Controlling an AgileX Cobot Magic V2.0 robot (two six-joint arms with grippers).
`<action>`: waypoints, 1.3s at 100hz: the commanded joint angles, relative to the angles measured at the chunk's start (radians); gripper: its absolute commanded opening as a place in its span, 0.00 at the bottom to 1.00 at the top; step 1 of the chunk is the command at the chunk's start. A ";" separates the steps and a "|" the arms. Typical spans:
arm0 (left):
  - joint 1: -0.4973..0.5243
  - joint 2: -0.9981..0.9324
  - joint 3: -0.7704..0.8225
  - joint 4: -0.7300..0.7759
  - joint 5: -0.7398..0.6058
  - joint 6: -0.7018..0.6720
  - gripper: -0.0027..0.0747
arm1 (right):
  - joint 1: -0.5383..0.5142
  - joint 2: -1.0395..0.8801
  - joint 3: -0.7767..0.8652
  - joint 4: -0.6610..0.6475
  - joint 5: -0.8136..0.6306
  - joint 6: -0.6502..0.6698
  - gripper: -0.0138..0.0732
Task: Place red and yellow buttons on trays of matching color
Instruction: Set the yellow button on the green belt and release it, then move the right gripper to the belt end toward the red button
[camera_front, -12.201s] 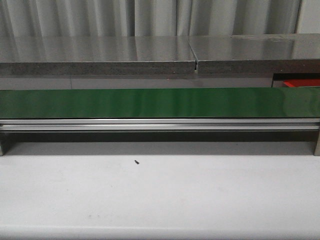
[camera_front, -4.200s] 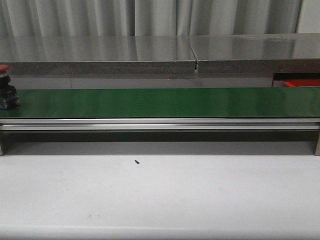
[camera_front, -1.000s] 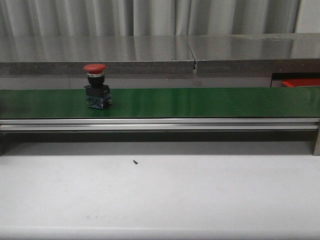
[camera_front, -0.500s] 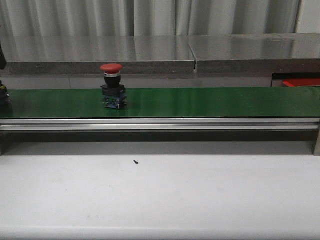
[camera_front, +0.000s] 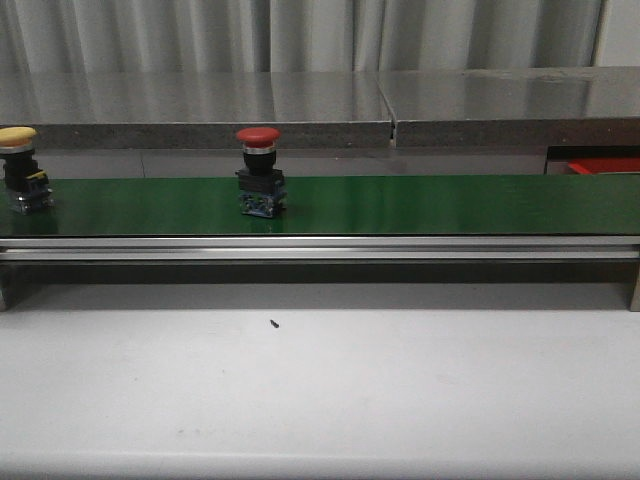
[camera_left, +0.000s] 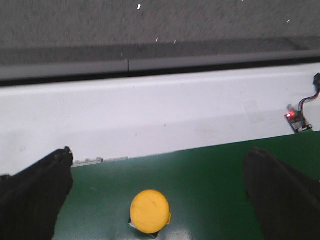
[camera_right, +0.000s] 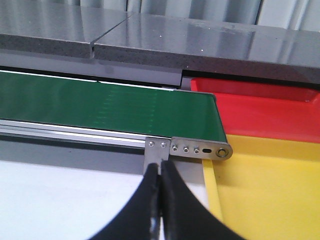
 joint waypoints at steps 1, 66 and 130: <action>-0.039 -0.118 0.021 -0.032 -0.094 0.038 0.89 | 0.001 -0.018 -0.001 -0.011 -0.085 -0.004 0.08; -0.142 -0.847 0.858 -0.107 -0.407 0.037 0.86 | 0.001 -0.018 -0.001 -0.002 -0.191 -0.004 0.08; -0.142 -1.060 0.993 -0.106 -0.421 0.037 0.01 | 0.001 0.398 -0.628 0.132 0.574 -0.004 0.08</action>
